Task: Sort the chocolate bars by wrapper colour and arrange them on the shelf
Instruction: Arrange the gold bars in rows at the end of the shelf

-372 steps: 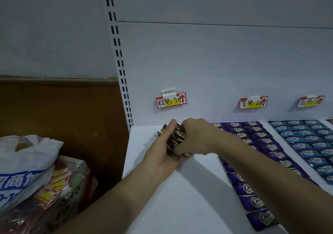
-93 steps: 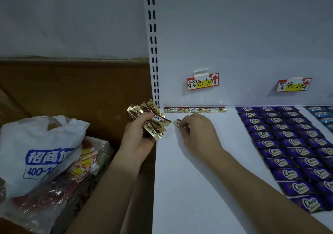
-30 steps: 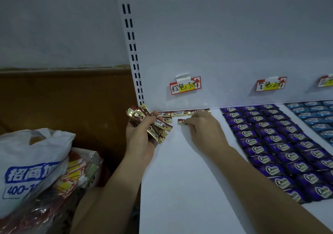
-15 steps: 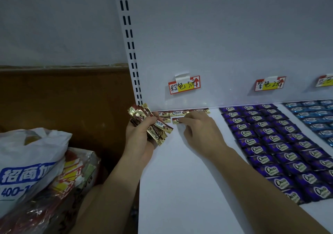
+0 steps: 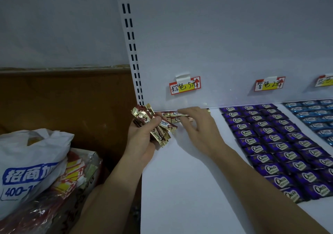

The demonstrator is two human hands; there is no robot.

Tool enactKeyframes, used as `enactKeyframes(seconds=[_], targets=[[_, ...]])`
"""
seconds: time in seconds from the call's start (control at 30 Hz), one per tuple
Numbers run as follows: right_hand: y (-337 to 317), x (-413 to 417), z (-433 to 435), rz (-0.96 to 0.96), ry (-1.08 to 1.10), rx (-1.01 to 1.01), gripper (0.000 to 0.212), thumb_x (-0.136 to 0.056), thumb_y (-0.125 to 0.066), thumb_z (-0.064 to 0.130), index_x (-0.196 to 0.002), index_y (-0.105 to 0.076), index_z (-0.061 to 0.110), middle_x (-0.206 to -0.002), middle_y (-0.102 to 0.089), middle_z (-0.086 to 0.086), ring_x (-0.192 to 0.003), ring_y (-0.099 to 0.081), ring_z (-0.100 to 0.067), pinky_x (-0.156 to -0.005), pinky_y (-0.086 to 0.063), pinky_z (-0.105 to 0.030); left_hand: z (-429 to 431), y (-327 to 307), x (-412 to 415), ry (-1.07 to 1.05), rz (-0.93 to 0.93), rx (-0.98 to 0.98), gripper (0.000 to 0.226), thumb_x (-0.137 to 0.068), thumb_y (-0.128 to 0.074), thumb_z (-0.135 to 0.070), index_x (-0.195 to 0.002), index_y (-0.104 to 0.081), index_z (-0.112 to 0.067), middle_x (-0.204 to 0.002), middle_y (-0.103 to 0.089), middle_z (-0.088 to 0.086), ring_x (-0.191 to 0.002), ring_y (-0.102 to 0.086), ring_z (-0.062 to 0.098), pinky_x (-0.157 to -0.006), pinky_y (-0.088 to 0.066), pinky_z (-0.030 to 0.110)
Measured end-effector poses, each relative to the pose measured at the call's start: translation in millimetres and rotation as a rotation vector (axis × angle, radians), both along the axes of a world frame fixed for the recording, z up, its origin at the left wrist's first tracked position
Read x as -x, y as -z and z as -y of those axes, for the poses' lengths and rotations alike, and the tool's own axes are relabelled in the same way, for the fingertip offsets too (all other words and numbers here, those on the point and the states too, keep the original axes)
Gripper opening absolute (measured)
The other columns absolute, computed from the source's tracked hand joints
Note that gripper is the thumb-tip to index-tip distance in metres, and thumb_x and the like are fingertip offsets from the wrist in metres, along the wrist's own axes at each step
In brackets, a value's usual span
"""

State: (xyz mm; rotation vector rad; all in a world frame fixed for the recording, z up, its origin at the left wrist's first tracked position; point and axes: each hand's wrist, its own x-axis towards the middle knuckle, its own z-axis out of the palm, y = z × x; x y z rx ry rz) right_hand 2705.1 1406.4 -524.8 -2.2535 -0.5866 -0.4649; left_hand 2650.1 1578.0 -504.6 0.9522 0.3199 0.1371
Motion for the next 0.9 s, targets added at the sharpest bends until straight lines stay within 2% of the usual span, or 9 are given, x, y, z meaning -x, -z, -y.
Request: enactKeyframes(seconds=[0.07, 0.2, 0.27, 0.37, 0.43, 0.5, 0.57, 0.7, 0.9], targets=[[-14.3, 10.9, -5.9, -0.293, -0.145, -0.318, 0.018, -0.094, -0.069, 0.025, -0.112, -0.068, 0.025, -0.098, -0.072, 0.011, -0.092, -0.064, -0.004, -0.078, -0.05, -0.024, -0.9, 0.1, 1.4, 0.023, 0.002, -0.033, 0.023, -0.082, -0.073, -0.002, -0.102, -0.072, -0.013, -0.102, -0.075, 0.014, -0.096, -0.072, 0.036, -0.089, -0.052, 0.058], [-14.4, 17.0, -16.5, -0.414, -0.23, -0.337, 0.03, -0.077, -0.086, 0.015, -0.096, -0.068, 0.029, -0.082, -0.073, 0.0, -0.075, -0.069, -0.023, -0.074, -0.058, -0.04, -0.3, -2.1, 2.9, 0.066, 0.016, -0.055, 0.029, -0.079, -0.076, -0.006, -0.106, -0.071, -0.013, -0.11, -0.072, 0.022, -0.094, -0.072, 0.04, -0.084, -0.053, 0.064], [-18.3, 12.4, -10.2, -0.437, -0.221, -0.428, 0.026, -0.08, -0.082, 0.005, -0.091, -0.07, 0.025, -0.079, -0.074, -0.003, -0.068, -0.069, -0.028, -0.074, -0.06, -0.043, 0.5, -0.2, -0.6, 0.043, -0.007, -0.086, 0.036, -0.082, -0.075, -0.006, -0.117, -0.064, -0.005, -0.101, -0.074, 0.02, -0.08, -0.073, 0.034, -0.079, -0.056, 0.053], [-26.5, -0.3, 10.6, -0.385, -0.094, -0.525, 0.021, -0.087, -0.072, -0.002, -0.09, -0.073, 0.019, -0.074, -0.073, -0.002, -0.058, -0.066, -0.018, -0.061, -0.053, -0.028, 0.3, -3.4, -7.0, 0.025, -0.058, -0.047, 0.03, -0.087, -0.072, -0.003, -0.115, -0.063, -0.001, -0.091, -0.07, 0.018, -0.068, -0.067, 0.027, -0.056, -0.057, 0.035], [-25.6, -10.5, 25.1, -0.29, 0.146, -0.446, 0.018, -0.091, -0.069, 0.005, -0.092, -0.074, 0.022, -0.073, -0.072, 0.002, -0.057, -0.064, -0.014, -0.059, -0.047, -0.02, 0.8, -4.2, -11.6, 0.044, -0.095, -0.053, 0.03, -0.089, -0.069, -0.003, -0.117, -0.062, 0.001, -0.087, -0.067, 0.017, -0.064, -0.062, 0.025, -0.046, -0.049, 0.028], [-19.1, -14.9, 33.6, -0.236, 0.324, -0.222, 0.012, -0.093, -0.067, 0.013, -0.095, -0.073, 0.023, -0.077, -0.071, 0.004, -0.067, -0.065, -0.014, -0.059, -0.039, -0.013, 4.1, -4.3, -14.5, 0.05, -0.095, -0.063, 0.019, -0.09, -0.067, 0.0, -0.108, -0.066, 0.001, -0.083, -0.067, 0.016, -0.063, -0.062, 0.022, -0.046, -0.049, 0.027], [-9.4, -16.3, 34.3, -0.247, 0.374, -0.107, 0.009, -0.095, -0.064, 0.016, -0.102, -0.07, 0.019, -0.083, -0.071, -0.004, -0.079, -0.065, -0.023, -0.063, -0.035, -0.023, 7.4, -3.0, -15.8, 0.051, -0.084, -0.079, 0.012, -0.09, -0.065, 0.001, -0.103, -0.068, 0.002, -0.083, -0.068, 0.016, -0.065, -0.063, 0.02, -0.049, -0.051, 0.027], [-3.5, -19.8, 30.0, -0.236, 0.423, -0.112, 0.007, -0.1, -0.056, 0.014, -0.105, -0.06, 0.017, -0.081, -0.065, -0.011, -0.081, -0.06, -0.032, -0.066, -0.04, -0.035, 7.9, -2.4, -14.1, 0.072, -0.048, -0.063, 0.016, -0.092, -0.064, -0.001, -0.107, -0.067, 0.005, -0.082, -0.069, 0.015, -0.065, -0.064, 0.019, -0.049, -0.051, 0.026], [-1.7, -25.0, 23.6, -0.227, 0.498, 0.061, 0.015, -0.1, -0.046, 0.008, -0.11, -0.054, 0.015, -0.096, -0.064, -0.012, -0.085, -0.051, -0.029, -0.068, -0.033, -0.036, 11.4, -1.6, -11.2, 0.074, -0.011, -0.145, 0.03, -0.092, -0.065, 0.0, -0.12, -0.061, 0.008, -0.085, -0.07, 0.014, -0.067, -0.065, 0.019, -0.049, -0.052, 0.028]])
